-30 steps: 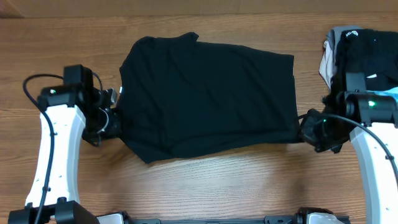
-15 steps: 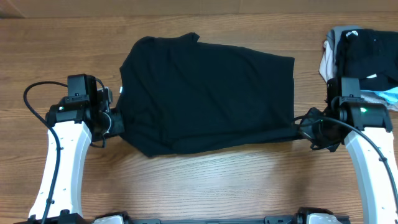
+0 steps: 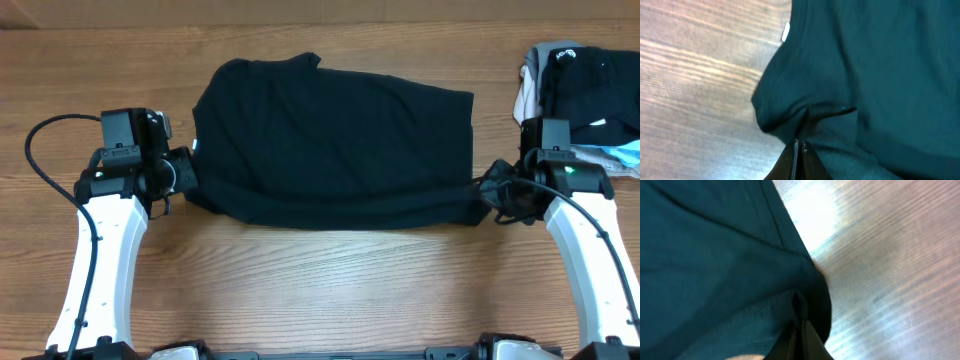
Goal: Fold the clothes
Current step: 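Press the folded front edge down and open both grippers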
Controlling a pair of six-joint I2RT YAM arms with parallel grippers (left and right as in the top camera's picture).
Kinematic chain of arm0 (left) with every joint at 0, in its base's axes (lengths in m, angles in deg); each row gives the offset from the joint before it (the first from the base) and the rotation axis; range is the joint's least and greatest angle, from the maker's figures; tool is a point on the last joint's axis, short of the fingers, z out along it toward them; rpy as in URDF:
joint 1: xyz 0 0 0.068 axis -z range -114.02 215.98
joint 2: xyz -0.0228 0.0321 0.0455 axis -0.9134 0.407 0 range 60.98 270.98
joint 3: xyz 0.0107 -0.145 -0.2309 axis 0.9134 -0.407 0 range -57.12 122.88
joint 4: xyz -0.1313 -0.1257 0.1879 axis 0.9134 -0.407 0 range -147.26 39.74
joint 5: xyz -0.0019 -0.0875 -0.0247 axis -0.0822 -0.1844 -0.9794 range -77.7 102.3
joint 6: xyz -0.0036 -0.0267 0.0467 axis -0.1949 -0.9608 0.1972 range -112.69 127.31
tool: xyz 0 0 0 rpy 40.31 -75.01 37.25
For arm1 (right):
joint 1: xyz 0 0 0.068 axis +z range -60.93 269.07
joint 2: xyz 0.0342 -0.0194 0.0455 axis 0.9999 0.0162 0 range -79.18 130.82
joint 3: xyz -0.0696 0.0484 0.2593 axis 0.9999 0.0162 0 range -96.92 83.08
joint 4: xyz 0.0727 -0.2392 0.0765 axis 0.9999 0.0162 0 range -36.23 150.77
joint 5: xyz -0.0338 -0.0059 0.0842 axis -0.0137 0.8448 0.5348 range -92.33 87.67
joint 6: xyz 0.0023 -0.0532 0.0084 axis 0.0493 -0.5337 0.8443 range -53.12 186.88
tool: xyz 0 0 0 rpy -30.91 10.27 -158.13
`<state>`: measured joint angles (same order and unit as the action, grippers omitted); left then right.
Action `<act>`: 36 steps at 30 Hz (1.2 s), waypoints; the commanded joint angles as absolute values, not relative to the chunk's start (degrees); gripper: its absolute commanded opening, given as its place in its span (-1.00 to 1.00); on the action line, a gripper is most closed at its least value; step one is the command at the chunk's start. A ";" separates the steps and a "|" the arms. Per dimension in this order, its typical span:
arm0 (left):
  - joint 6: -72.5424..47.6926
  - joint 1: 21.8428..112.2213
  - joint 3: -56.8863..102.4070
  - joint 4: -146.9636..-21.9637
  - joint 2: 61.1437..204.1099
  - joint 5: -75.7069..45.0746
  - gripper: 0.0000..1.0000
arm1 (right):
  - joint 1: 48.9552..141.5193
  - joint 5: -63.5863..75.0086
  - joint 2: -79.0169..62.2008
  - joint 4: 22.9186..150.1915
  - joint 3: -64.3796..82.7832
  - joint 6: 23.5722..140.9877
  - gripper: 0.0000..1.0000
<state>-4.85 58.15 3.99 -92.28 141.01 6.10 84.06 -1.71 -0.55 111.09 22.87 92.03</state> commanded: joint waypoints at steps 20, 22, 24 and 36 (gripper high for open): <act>-6.51 58.52 3.68 -74.14 152.37 5.23 -0.92 | 83.69 0.76 10.47 95.44 23.14 81.38 -0.92; -7.10 58.52 3.70 -72.39 152.37 5.21 -0.92 | 83.69 0.74 10.47 93.84 23.14 81.34 -0.92; -7.12 58.52 3.79 -71.08 152.37 5.21 -0.92 | 83.69 0.78 10.47 92.16 23.14 81.08 -0.92; -7.06 58.52 3.79 -67.71 152.44 5.47 -0.92 | 83.69 1.50 10.49 87.88 23.14 79.88 -0.92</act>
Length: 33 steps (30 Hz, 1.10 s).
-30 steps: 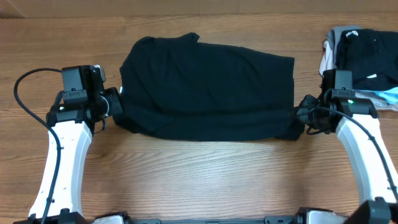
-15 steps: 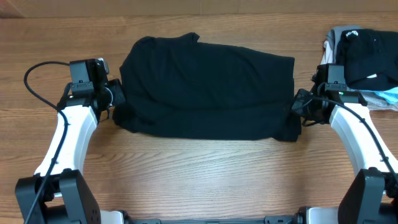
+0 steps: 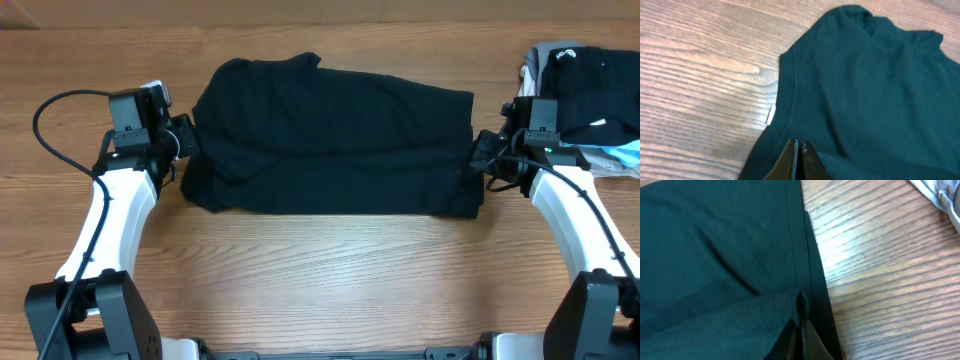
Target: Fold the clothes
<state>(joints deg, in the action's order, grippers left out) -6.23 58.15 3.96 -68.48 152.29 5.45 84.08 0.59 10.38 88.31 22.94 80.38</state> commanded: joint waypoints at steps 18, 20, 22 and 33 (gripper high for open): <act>-5.79 58.10 4.68 -70.16 151.89 8.03 0.47 | 83.69 2.68 10.57 90.59 22.46 79.22 0.94; -4.61 57.75 6.83 -74.33 151.43 8.03 0.54 | 83.69 3.60 10.57 93.21 21.26 79.20 1.00; -3.12 57.73 9.95 -81.09 150.91 7.90 0.55 | 83.69 4.28 10.57 96.03 19.81 79.18 1.00; 0.37 57.86 9.10 -95.21 152.29 8.01 0.50 | 83.69 6.77 10.57 103.33 18.52 76.99 1.00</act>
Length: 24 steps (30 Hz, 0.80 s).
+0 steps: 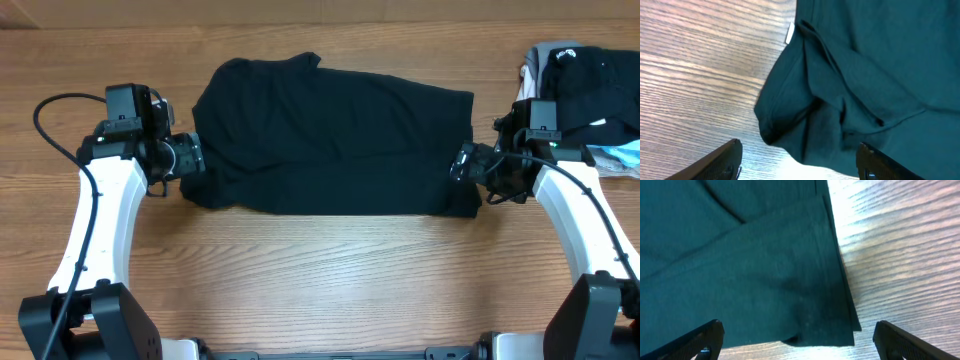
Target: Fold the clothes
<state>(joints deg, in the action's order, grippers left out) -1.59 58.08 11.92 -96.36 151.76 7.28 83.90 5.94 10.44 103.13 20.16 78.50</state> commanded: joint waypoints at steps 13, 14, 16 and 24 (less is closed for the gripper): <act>8.18 57.88 1.76 -81.13 161.20 0.60 0.18 | 83.71 6.79 10.57 103.68 18.52 76.90 1.00; 8.77 57.88 1.76 -80.78 162.06 0.38 0.16 | 83.71 6.79 10.57 103.68 18.52 76.90 1.00; 9.57 57.88 1.76 -80.28 163.63 -0.02 0.13 | 83.71 6.79 10.57 103.68 18.52 76.90 1.00; 12.55 57.88 1.76 -80.19 165.88 -2.79 -0.50 | 83.71 6.77 10.57 103.64 18.52 76.88 1.00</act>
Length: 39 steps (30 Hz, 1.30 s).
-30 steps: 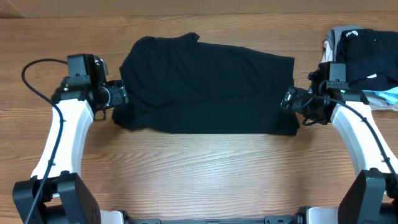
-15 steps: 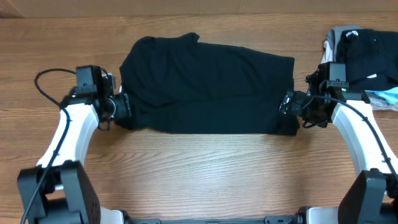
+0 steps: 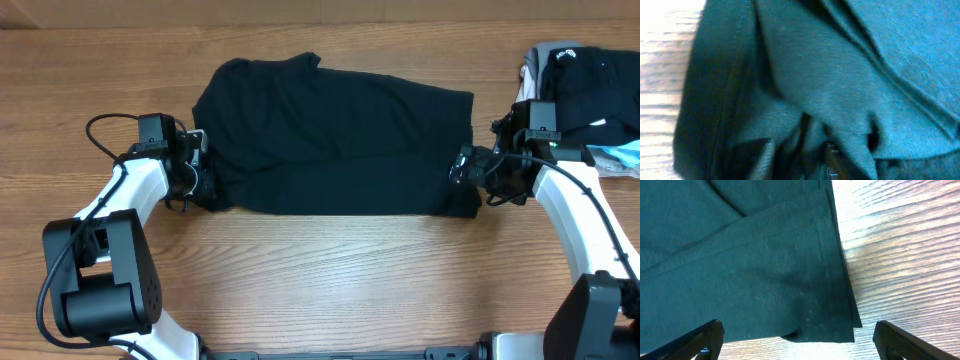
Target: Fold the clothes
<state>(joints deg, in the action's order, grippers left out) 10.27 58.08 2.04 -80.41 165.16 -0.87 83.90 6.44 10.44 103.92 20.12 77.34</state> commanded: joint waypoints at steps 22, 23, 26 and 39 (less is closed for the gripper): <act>7.02 48.18 5.78 -90.03 165.84 6.52 -0.92 | 83.69 6.79 10.57 103.64 18.52 76.88 1.00; 6.86 47.39 5.78 -90.68 165.86 6.43 -0.92 | 83.69 6.79 10.57 103.64 18.52 76.88 1.00; 7.43 46.34 5.78 -93.28 165.77 6.26 -0.92 | 83.69 6.79 10.57 103.61 18.52 76.86 1.00; 6.93 46.63 8.66 -102.22 158.06 8.75 0.49 | 83.71 7.16 10.57 102.30 18.48 75.77 1.00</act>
<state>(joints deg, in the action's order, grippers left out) 7.52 46.85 5.23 -100.45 162.73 7.22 83.90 6.44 10.44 102.85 20.08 76.64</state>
